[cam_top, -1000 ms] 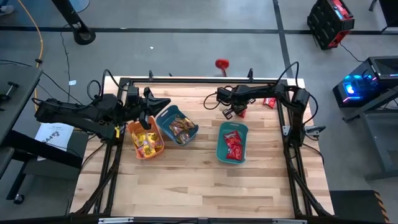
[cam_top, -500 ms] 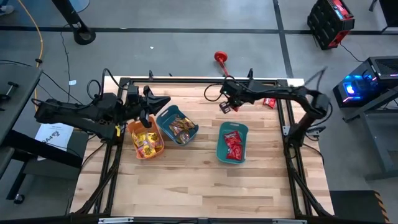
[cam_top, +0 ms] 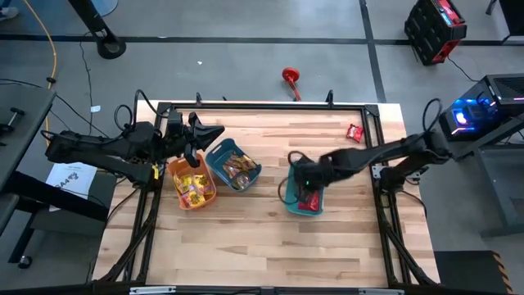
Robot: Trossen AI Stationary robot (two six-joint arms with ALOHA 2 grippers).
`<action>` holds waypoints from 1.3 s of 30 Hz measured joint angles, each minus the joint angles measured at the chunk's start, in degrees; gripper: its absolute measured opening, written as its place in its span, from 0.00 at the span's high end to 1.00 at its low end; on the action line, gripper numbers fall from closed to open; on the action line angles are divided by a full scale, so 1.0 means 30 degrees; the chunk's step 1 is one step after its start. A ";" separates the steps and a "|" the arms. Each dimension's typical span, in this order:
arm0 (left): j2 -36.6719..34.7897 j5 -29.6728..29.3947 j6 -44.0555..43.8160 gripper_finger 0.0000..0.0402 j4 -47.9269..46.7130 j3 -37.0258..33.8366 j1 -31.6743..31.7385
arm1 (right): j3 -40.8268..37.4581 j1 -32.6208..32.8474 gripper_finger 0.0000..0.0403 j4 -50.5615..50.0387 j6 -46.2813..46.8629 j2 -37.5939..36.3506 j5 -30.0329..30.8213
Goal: Sort candy
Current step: Put the left red candy into the light blue bin, then put the red candy into the light blue bin
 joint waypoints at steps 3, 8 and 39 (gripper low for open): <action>0.0000 -0.0001 0.0000 1.00 0.0007 0.0000 0.0000 | 0.0000 0.0298 0.91 0.0113 0.0941 0.0592 0.0036; 0.0000 0.0020 -0.0204 1.00 0.0000 0.0005 0.0000 | 0.0000 -0.0018 0.71 0.0391 0.1154 0.0955 -0.0101; 0.0000 0.0515 -0.0736 1.00 -0.0010 0.0000 -0.0007 | -0.9253 -1.9415 0.55 0.5794 0.6248 -0.0726 0.6098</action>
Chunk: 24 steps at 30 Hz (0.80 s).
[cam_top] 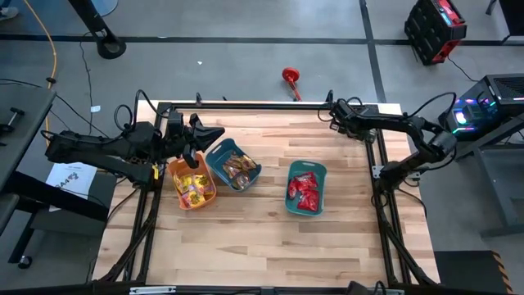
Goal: Sort candy
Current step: Put the red candy into the light blue bin
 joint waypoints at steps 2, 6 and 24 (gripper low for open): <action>0.0000 -0.0015 0.0015 1.00 -0.0012 0.0000 0.0000 | 0.0000 -0.0506 0.57 0.0292 -0.0103 0.0206 0.0033; 0.0000 -0.0015 0.0013 1.00 -0.0046 0.0003 0.0000 | -0.0014 -0.1298 0.63 0.0077 0.0982 0.0612 0.0796; 0.0000 0.0611 -0.0665 1.00 -0.0296 0.0000 -0.0057 | -0.0240 0.2083 0.70 0.1326 -0.0196 0.3963 0.2192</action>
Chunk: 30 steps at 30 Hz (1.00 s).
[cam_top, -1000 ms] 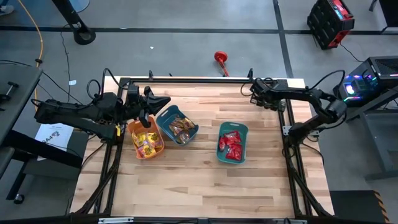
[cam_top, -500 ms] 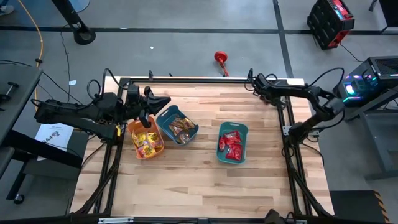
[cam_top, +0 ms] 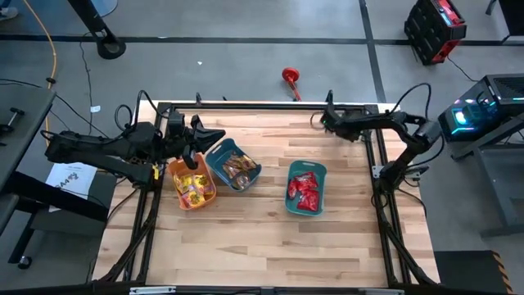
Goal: Sort candy
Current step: Put the red candy into the light blue bin
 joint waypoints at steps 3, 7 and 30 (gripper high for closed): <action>0.0000 0.0059 -0.0151 1.00 0.0007 0.0000 -0.0113 | -0.0110 0.2244 0.80 -0.1809 -0.0990 -0.0563 -0.1239; 0.0000 0.0067 -0.0151 1.00 0.0308 0.0000 -0.0111 | -0.0236 0.5741 0.96 -0.3805 -0.0455 -0.1856 -0.3730; 0.0000 0.0077 -0.0284 1.00 -0.3096 0.0000 -0.0053 | 0.0881 2.1057 1.00 0.3853 0.3101 -1.1766 -0.6524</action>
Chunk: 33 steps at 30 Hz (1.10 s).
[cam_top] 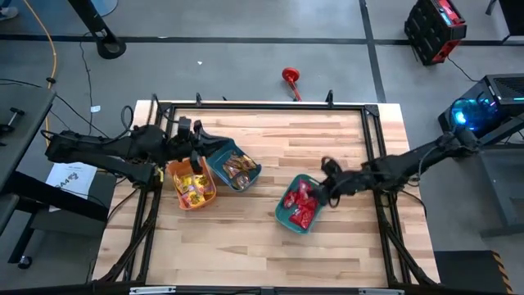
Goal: Sort candy
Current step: Put the red candy into the light blue bin, then adjust the bins
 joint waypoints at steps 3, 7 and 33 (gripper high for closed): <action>0.0003 0.0458 -0.0877 1.00 -0.1506 0.0000 -0.0133 | 0.0000 0.0861 1.00 -0.0155 0.1025 0.1353 -0.0107; 0.0000 0.0813 -0.1127 1.00 -0.2554 0.0000 -0.0484 | 0.0000 0.0926 0.96 -0.1298 0.1827 0.3130 -0.0903; 0.4525 0.1335 -1.6971 1.00 -2.1075 -0.0781 -0.3597 | 0.0029 -0.2980 0.58 0.2036 -0.2096 0.3153 0.0345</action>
